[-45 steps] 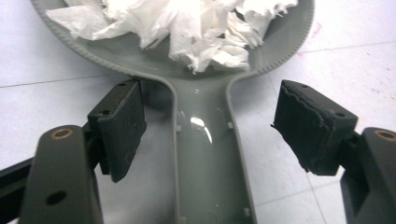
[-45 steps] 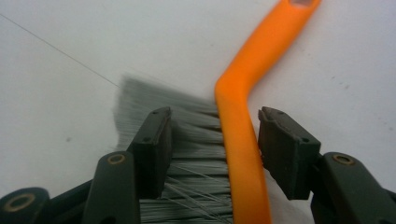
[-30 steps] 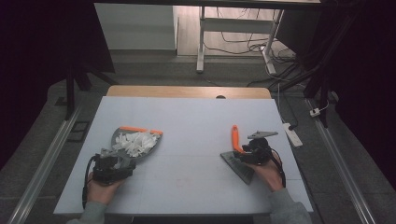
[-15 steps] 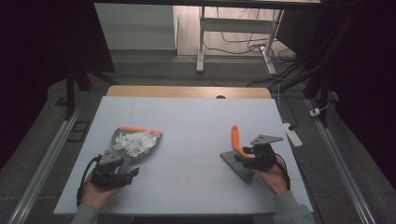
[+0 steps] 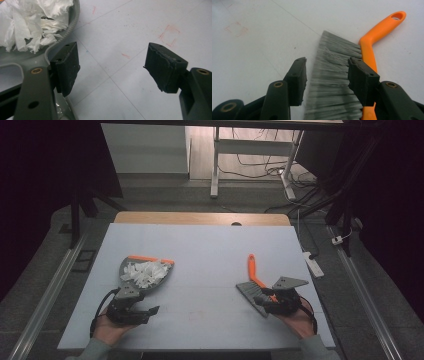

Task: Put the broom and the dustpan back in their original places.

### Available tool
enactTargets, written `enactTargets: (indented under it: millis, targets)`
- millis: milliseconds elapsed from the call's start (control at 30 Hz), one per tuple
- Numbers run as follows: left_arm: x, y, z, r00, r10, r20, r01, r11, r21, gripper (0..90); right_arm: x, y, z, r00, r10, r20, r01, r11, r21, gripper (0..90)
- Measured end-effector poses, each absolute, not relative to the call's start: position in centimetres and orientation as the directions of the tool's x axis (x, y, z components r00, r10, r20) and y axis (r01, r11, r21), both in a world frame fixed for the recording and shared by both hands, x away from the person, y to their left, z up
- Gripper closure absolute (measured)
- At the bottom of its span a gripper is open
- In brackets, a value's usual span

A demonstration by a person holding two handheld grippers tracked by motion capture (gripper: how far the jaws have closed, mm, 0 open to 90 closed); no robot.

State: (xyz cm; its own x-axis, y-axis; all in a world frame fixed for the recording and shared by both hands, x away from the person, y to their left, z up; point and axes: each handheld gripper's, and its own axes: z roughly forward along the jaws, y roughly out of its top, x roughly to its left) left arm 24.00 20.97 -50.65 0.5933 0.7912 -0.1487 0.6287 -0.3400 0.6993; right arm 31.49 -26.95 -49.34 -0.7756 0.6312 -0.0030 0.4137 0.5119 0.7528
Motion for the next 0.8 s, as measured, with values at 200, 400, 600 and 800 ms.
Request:
enactTargets:
  millis: [200,400,600,800]
  targets:
    - [23.4,21.2,-50.8,0.582,0.799,-0.148,0.624,-0.323,0.711,28.4,30.5,-27.6,-49.6,-0.773,0.634,-0.005,0.411,0.507,0.758,49.3]
    - [23.4,21.4,-50.9,0.571,0.805,-0.160,0.631,-0.306,0.713,27.9,30.4,-28.0,-49.5,-0.779,0.628,-0.003,0.399,0.499,0.769,49.5]
    - [23.4,21.4,-51.0,0.570,0.806,-0.157,0.633,-0.309,0.710,27.9,30.4,-28.1,-49.4,-0.782,0.623,-0.005,0.393,0.500,0.772,49.7]
    - [23.2,21.5,-51.0,0.564,0.811,-0.155,0.633,-0.304,0.712,27.9,30.4,-28.1,-49.5,-0.787,0.616,-0.006,0.388,0.504,0.772,49.7]
